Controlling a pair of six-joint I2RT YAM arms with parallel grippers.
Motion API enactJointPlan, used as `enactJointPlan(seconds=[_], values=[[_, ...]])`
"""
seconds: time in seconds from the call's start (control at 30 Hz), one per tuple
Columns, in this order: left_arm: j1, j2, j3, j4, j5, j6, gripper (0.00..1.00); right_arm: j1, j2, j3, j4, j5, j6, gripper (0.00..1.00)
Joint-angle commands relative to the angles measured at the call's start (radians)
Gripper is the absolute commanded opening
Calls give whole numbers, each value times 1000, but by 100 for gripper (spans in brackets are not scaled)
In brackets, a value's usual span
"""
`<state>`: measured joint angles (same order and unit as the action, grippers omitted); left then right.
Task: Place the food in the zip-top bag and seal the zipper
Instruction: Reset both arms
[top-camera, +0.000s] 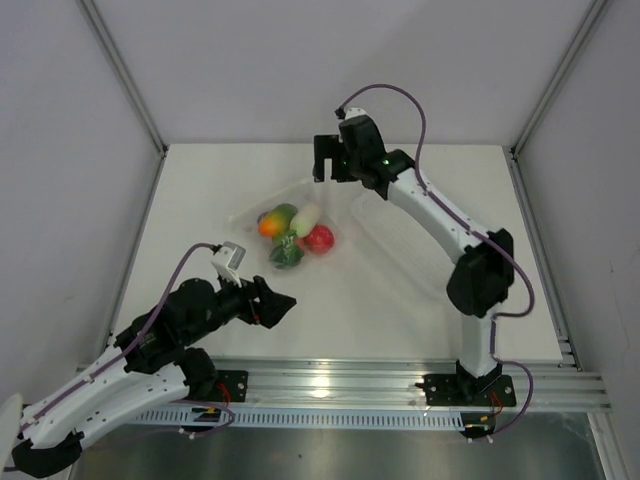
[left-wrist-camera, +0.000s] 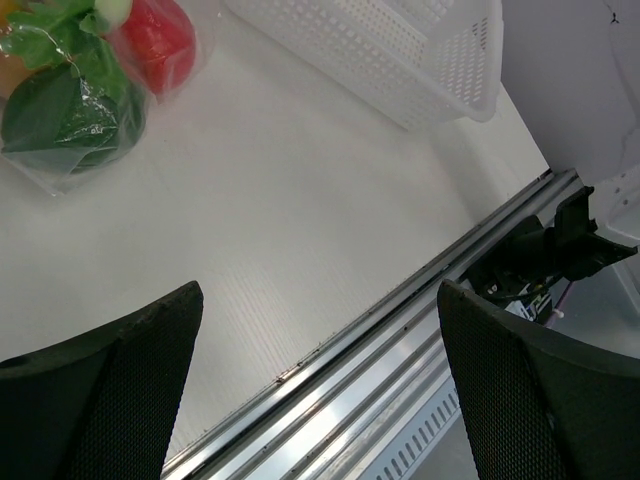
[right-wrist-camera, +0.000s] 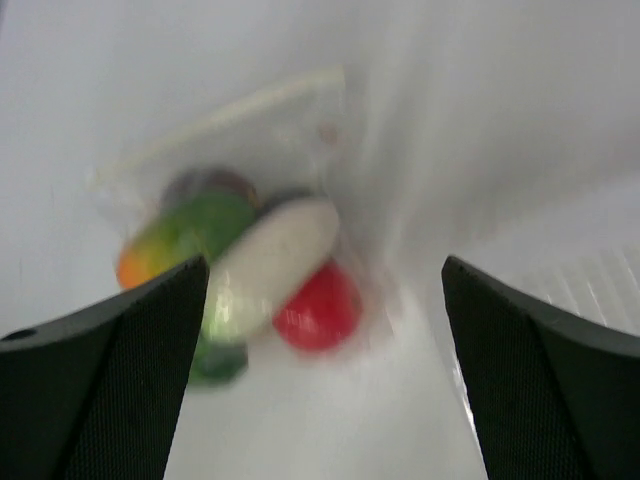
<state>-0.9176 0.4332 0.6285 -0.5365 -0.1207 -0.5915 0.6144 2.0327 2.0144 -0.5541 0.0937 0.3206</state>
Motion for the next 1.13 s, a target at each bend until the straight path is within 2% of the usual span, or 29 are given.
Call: enactJointPlan(seconds=[0.0,0.17,0.23,0.37,0.47,0.67,0.83,0.9,0.97,1.1], values=[[11,18,-23,65,-7,-27,100,54,-284,-247,9,141,-2,99],[52,85,-18,147,50,-8,99,88,-547,-604,23,247,43,99],[115,101,-6,155,76,16,100,94,-678,-730,25,261,61,99],[300,118,34,182,217,39,99,111,-889,-899,10,293,113,99],[397,136,37,207,302,29,99,134,-1054,-1029,8,296,178,99],[459,147,-67,312,443,-68,99,203,-1365,-1299,75,288,333,99],[459,8,-209,464,553,-123,99,243,-1561,-1473,169,224,394,100],[459,-74,-239,483,572,-126,99,254,-1704,-1543,258,97,352,99],[459,-219,-288,471,578,-134,100,263,-1855,-1577,304,40,354,100],[459,-469,-322,350,556,-148,99,263,-1976,-1593,229,73,411,99]])
